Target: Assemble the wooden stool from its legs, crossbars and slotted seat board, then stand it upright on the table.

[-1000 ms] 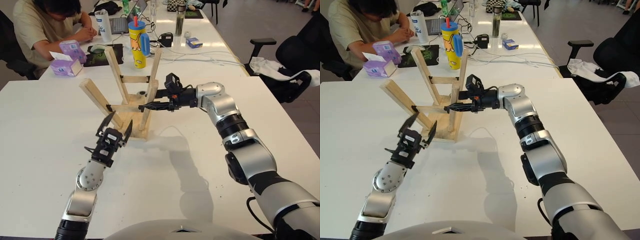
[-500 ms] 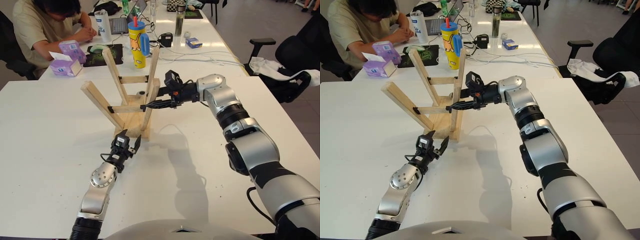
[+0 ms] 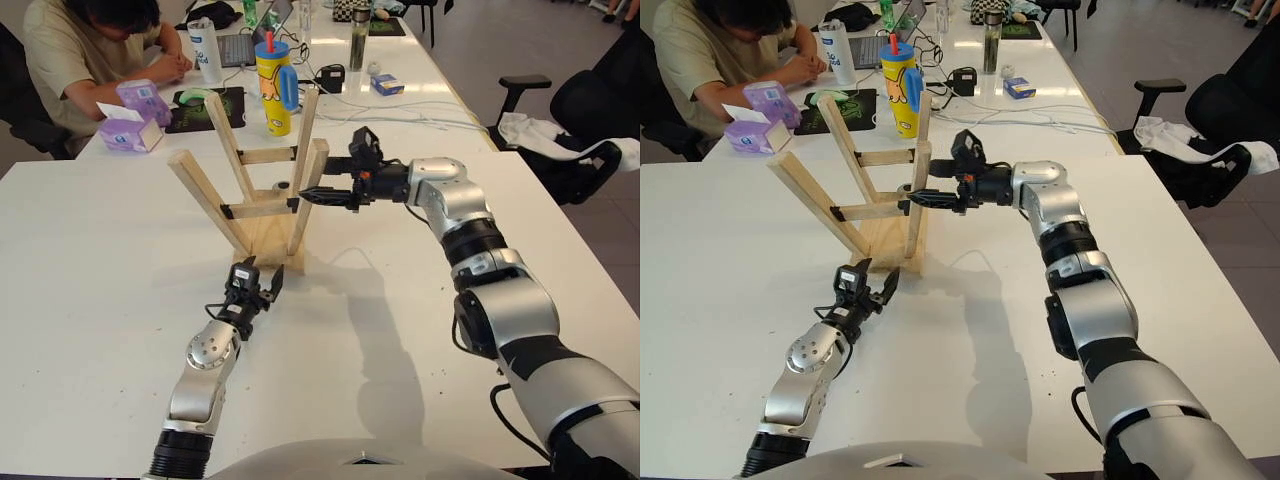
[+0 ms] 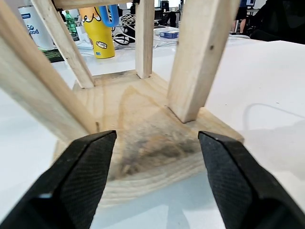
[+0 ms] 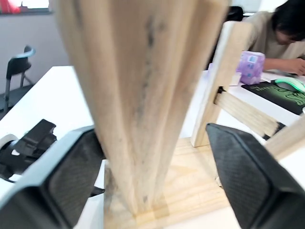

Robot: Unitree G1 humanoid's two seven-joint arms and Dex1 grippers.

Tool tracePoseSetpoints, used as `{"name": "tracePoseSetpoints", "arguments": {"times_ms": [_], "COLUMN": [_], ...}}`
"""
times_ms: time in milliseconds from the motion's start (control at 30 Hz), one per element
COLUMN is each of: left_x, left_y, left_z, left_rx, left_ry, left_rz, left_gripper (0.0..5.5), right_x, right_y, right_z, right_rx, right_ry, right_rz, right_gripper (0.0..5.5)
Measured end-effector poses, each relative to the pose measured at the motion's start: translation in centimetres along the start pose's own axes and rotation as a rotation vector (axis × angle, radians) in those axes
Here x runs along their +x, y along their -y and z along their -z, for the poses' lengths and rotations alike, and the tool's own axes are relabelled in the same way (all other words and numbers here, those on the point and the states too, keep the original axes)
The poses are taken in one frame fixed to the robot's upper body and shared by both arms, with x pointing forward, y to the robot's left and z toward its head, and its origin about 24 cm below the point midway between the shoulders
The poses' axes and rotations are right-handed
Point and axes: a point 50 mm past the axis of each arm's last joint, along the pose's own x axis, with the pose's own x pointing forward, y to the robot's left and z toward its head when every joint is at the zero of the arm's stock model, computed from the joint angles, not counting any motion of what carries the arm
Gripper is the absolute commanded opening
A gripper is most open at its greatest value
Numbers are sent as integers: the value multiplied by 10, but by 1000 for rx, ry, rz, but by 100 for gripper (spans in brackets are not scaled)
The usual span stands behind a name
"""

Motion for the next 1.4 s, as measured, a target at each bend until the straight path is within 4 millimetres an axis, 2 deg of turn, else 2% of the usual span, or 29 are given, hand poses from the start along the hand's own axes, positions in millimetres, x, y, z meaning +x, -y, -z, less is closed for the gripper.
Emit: {"name": "tracePoseSetpoints", "arguments": {"times_ms": [100,267,400,500,533,567,633,700,767,867,900,1000,1067,1133,1167,1200,1233,1267,1400], "left_x": [0,0,1,2,2,3,6,8,13,15,15,15,15,15,15,15,16,17,18], "left_y": [-1,-3,5,10,11,12,12,12,12,14,15,17,17,17,16,16,17,17,16], "left_z": [0,2,3,2,2,2,4,12,12,13,13,13,13,14,14,14,12,11,13], "left_rx": [-7,-6,-18,-23,-24,-21,-12,14,59,91,99,114,119,118,118,118,118,118,120], "left_ry": [0,-11,-14,-11,-10,-10,-30,-86,-98,-110,-112,-114,-114,-116,-119,-117,-109,-102,-115], "left_rz": [-3,-4,16,32,31,26,17,20,31,43,55,69,68,68,67,66,67,70,66], "left_gripper": [325,325,325,325,325,302,274,241,212,159,155,155,155,155,155,155,155,155,155], "right_x": [-11,-36,-48,-68,-75,-79,-80,-75,-66,-52,-45,-40,-37,-26,-13,6,26,38,47], "right_y": [-11,-38,-52,-42,-36,-32,-26,-26,-30,-33,-33,-31,-36,-42,-43,-41,-36,-37,-39], "right_z": [16,57,62,54,47,39,11,-17,-49,-83,-100,-121,-155,-168,-156,-129,-86,-50,-46], "right_rx": [30,151,232,243,242,237,188,162,142,93,51,21,-33,-55,-24,36,124,195,88], "right_ry": [-27,-132,-84,-16,25,67,175,295,437,532,573,651,766,801,756,646,455,342,265], "right_rz": [24,59,97,252,308,336,353,339,291,258,255,288,284,266,255,267,303,325,360], "right_gripper": [375,375,375,348,330,313,278,243,212,155,136,85,81,81,81,81,81,81,81]}}
